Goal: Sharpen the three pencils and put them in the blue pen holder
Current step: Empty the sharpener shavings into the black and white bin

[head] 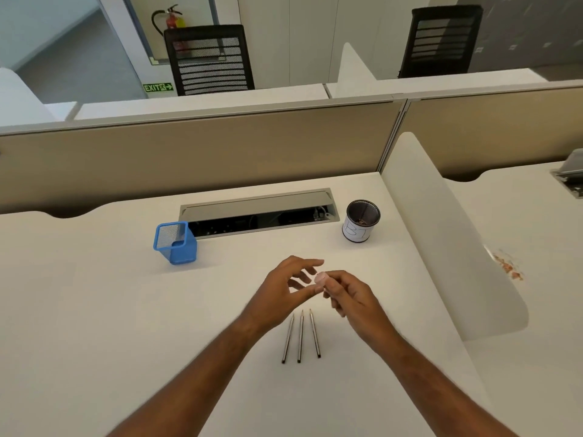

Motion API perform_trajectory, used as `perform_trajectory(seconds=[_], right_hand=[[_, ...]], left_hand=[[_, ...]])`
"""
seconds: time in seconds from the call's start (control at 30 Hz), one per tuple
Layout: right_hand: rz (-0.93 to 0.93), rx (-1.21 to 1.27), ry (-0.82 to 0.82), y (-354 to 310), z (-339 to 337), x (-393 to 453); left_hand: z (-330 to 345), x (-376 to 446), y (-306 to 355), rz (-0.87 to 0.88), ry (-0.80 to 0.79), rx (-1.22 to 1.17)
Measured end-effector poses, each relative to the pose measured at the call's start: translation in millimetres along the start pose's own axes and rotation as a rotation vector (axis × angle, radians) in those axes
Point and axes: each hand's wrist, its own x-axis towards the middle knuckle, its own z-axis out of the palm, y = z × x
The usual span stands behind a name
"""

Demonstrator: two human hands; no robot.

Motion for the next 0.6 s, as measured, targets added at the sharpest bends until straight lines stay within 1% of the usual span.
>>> perform_trajectory(seconds=[0.13, 0.2, 0.33, 0.47, 0.6], right_hand=[[0.022, -0.035, -0.012, 2.2, -32.0, 27.9], [0.019, -0.072, -0.021, 0.7, -46.6, 41.3], [0.028, -0.147, -0.029, -7.4, -75.9, 68.8], [0.006, -0.247, -0.016, -11.3, -107.0, 100.9], [-0.007, -0.289, 0.014, -12.8, -133.4, 134.3]], left_hand=[[6.1, 41.6, 7.1, 0.03, -0.12, 0.085], [11.1, 61.4, 10.4, 0.042, -0.15, 0.098], [22.3, 102.0, 14.2, 0.062, -0.148, 0.124], [32.9, 145.8, 17.0, 0.067, -0.148, 0.08], [43.6, 191.2, 20.9, 0.082, -0.144, 0.08]])
